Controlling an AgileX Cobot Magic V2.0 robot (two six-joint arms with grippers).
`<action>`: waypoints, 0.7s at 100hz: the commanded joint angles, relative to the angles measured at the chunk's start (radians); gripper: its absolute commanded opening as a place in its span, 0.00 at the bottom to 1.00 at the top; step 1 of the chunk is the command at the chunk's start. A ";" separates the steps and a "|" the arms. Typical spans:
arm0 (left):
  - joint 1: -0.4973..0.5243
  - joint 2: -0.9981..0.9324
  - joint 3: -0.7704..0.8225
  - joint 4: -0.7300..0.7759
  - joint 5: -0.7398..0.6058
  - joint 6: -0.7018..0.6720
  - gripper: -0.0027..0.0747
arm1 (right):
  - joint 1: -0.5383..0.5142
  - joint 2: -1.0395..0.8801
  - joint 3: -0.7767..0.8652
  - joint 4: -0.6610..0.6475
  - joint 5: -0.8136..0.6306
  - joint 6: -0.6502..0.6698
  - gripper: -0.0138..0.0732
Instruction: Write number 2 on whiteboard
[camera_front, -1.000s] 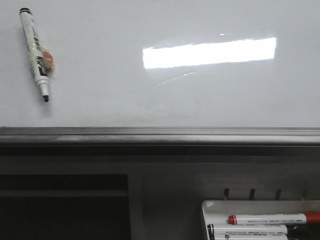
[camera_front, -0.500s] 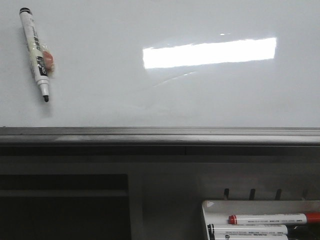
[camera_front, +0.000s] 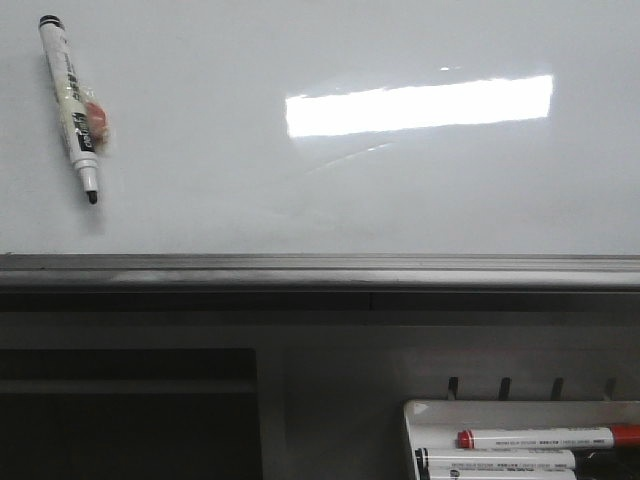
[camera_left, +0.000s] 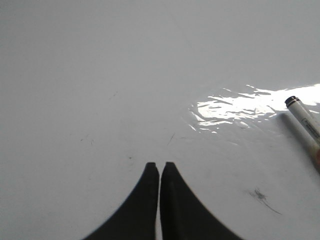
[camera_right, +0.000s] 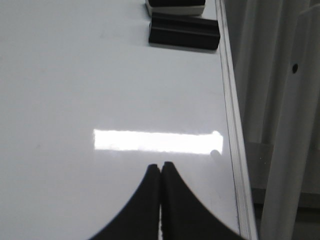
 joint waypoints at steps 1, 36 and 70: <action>0.003 -0.027 0.010 -0.030 -0.093 -0.004 0.01 | 0.000 -0.022 0.025 -0.009 -0.070 -0.006 0.08; 0.003 0.012 -0.137 -0.262 0.179 -0.013 0.01 | 0.000 0.065 -0.242 0.081 0.535 0.117 0.08; -0.003 0.150 -0.371 -0.334 0.389 0.069 0.06 | 0.000 0.219 -0.417 0.165 0.806 0.117 0.08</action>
